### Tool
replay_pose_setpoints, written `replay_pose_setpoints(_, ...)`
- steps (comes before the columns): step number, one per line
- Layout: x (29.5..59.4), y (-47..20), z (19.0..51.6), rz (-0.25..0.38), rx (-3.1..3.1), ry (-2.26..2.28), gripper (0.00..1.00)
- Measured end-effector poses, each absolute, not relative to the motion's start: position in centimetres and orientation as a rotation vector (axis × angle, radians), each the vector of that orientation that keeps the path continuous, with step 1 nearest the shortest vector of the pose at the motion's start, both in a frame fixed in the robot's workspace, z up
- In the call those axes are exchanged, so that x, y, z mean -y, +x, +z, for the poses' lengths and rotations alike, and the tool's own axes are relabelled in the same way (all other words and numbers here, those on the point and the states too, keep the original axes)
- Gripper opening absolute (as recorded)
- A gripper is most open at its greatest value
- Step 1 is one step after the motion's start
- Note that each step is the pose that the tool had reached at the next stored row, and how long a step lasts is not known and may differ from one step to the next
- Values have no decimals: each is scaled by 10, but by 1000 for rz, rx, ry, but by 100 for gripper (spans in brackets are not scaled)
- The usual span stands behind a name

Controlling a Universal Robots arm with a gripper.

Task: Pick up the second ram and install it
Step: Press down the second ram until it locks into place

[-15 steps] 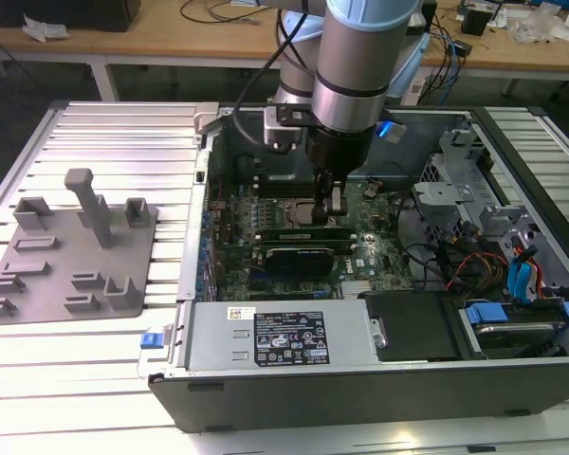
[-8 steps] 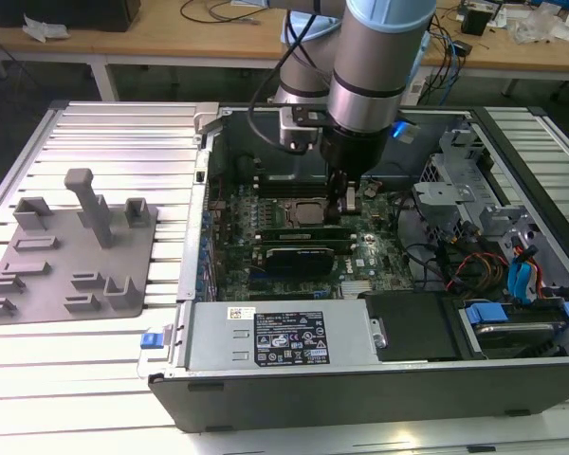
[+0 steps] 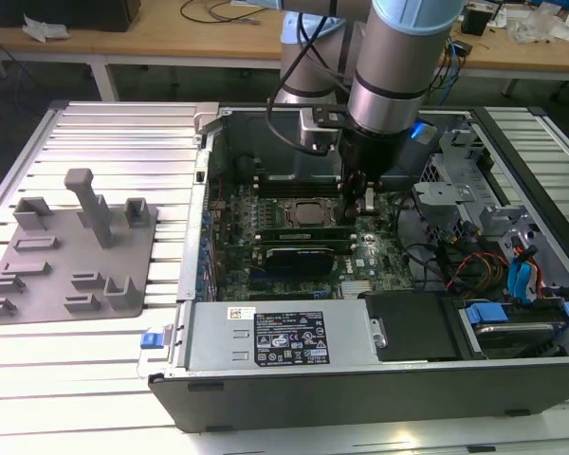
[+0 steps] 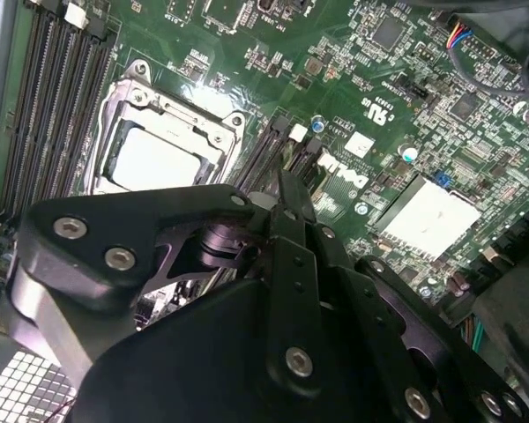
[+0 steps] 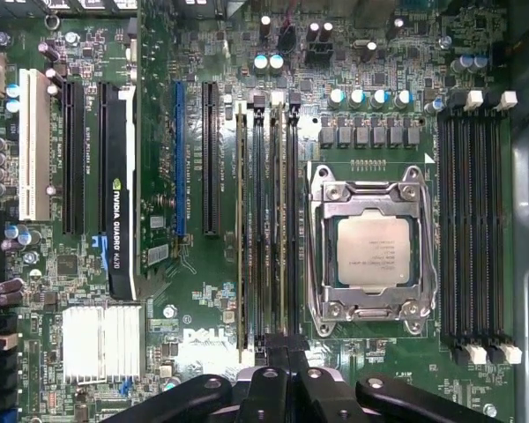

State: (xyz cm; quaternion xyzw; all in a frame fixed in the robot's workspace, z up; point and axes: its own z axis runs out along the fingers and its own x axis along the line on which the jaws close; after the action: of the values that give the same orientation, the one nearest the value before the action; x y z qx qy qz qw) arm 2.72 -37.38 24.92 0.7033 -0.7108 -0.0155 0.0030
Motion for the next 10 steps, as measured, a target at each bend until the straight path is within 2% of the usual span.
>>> replay_pose_setpoints(10, 373, 28, 240, -49, 2229, 2205, 8)
